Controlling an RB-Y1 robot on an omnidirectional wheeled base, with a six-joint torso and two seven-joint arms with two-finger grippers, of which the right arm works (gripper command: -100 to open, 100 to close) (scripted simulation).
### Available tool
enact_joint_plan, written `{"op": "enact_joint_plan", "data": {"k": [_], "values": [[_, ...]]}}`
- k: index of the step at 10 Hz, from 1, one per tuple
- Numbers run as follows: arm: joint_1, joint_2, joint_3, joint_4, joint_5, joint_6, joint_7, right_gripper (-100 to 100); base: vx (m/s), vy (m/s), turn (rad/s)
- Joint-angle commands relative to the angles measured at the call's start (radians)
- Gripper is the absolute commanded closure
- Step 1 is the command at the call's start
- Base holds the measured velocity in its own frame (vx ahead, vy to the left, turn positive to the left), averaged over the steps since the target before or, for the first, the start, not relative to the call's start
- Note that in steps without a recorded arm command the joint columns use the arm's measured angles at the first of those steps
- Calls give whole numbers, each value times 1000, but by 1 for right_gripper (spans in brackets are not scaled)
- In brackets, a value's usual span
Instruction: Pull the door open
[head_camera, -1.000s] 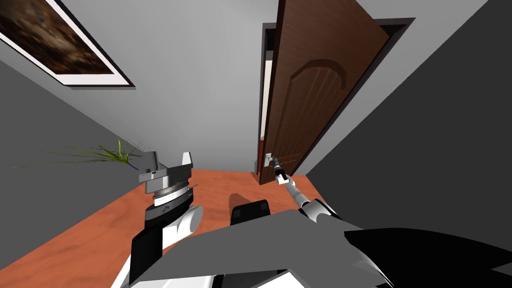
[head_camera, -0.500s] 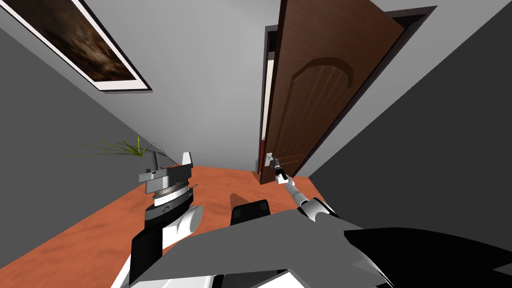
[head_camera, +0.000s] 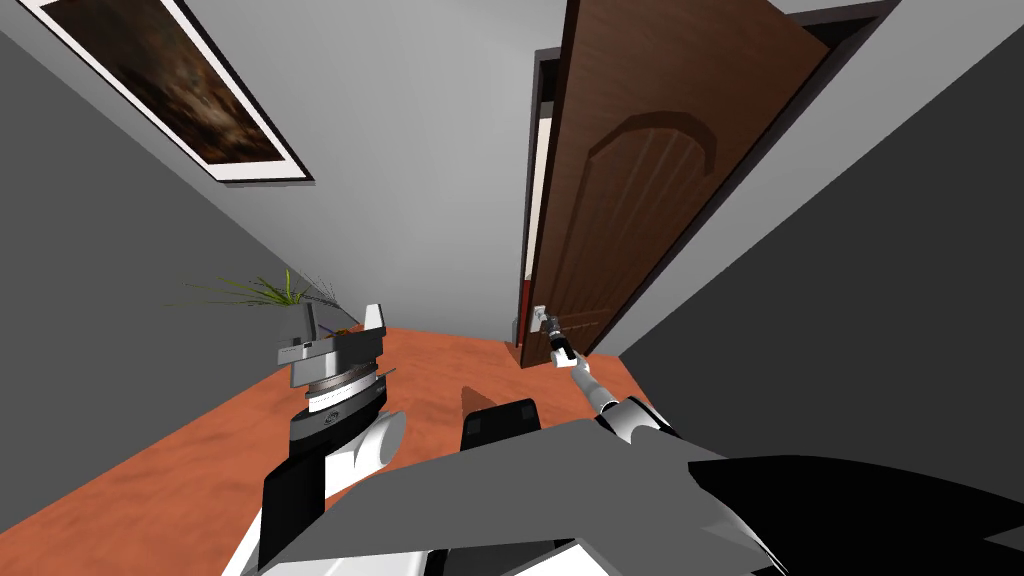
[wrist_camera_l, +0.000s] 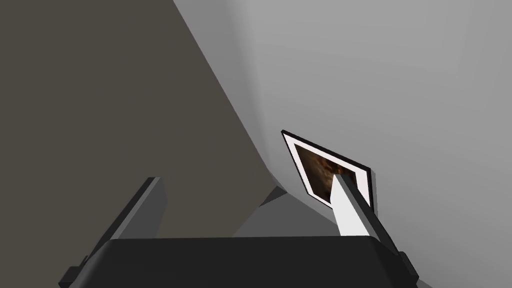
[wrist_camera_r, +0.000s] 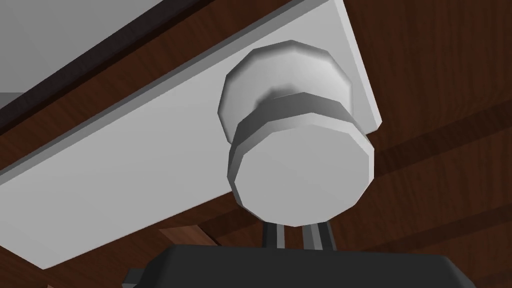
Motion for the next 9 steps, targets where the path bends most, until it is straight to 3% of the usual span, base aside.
{"op": "enact_joint_plan", "data": {"k": [1, 2, 5, 7, 8, 9], "values": [[-13, 16, 4, -22, -34, -2, -50, 100, -84, -69, 198], [-13, 16, 4, -22, -34, -2, -58, 100, -52, -52, 93], [-16, 25, -2, -21, -101, 11, -147, 100, -62, -49, 139], [-16, 25, -2, -21, -101, 11, -149, 100, -31, -26, 36], [5, 25, -2, -24, -135, 36, -182, -100, -54, -47, -17], [8, 29, 2, -32, -150, 40, -199, -100, -87, -79, -13]]}}
